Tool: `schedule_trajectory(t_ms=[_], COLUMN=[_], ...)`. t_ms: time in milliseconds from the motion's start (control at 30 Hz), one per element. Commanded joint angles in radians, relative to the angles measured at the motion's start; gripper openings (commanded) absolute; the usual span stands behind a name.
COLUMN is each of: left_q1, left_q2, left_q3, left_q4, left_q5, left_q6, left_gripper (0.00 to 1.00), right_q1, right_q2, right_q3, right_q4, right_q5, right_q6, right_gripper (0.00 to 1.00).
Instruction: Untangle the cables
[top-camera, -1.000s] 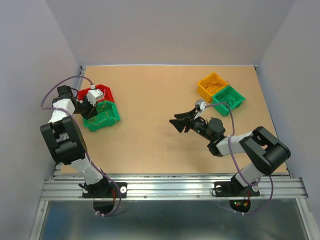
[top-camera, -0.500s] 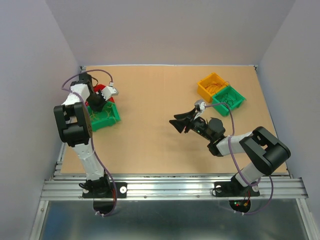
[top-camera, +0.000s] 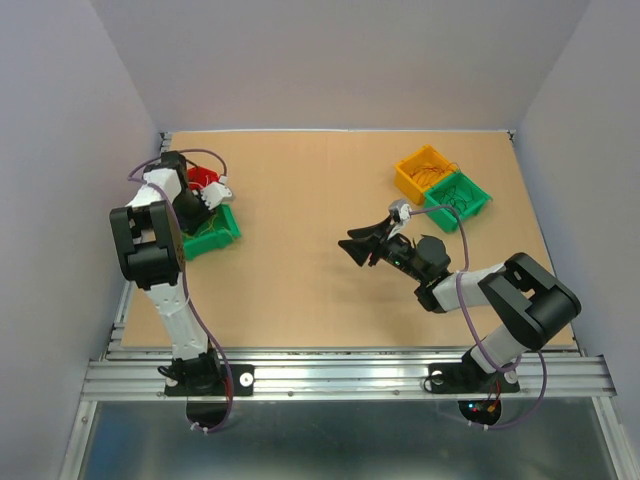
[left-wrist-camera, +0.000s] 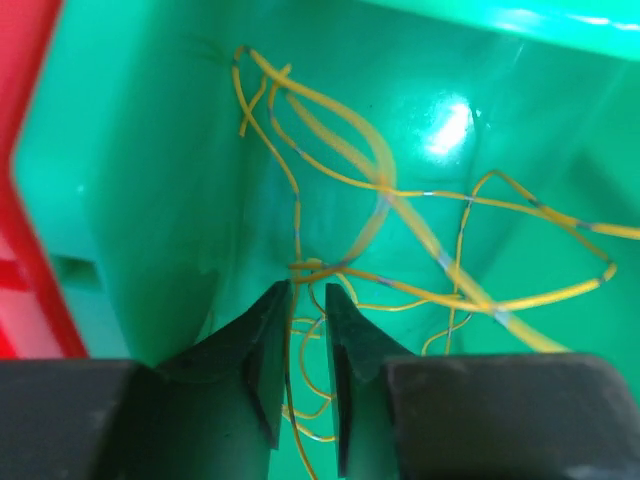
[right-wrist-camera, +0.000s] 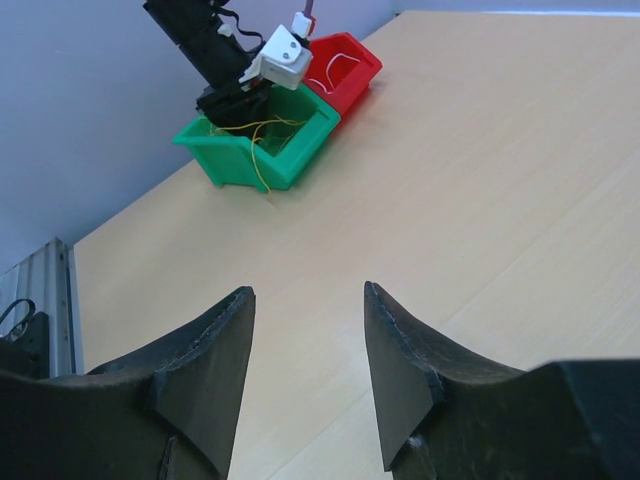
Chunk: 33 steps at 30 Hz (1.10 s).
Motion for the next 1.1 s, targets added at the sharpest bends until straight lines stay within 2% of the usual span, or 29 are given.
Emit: schedule_trajectory(t_ms=[0, 267, 433, 567, 1067], left_q1=[-0.014, -0.029, -0.034, -0.04, -0.043], left_q2=[-0.104, -0.183, -0.206, -0.224, -0.324], left_q3=[0.006, 0.014, 0.069, 0.049, 0.133], left_q4=[-0.043, -0.052, -0.096, -0.115, -0.175], left_q5=[0.008, 0.002, -0.005, -0.024, 0.041], left_q6=[0.019, 0.004, -0.004, -0.001, -0.01], left_gripper=[0.37, 0.53, 0.54, 0.63, 0.65], right_q1=[-0.002, -0.002, -0.002, -0.002, -0.004], right_q2=[0.017, 0.022, 0.017, 0.018, 0.009], right_q3=[0.024, 0.028, 0.024, 0.025, 0.015], right_q4=[0.417, 0.418, 0.417, 0.417, 0.417], right_q5=[-0.009, -0.015, -0.011, -0.011, -0.002], right_q6=[0.0, 0.005, 0.002, 0.003, -0.001], right_gripper=[0.53, 0.53, 0.53, 0.53, 0.54])
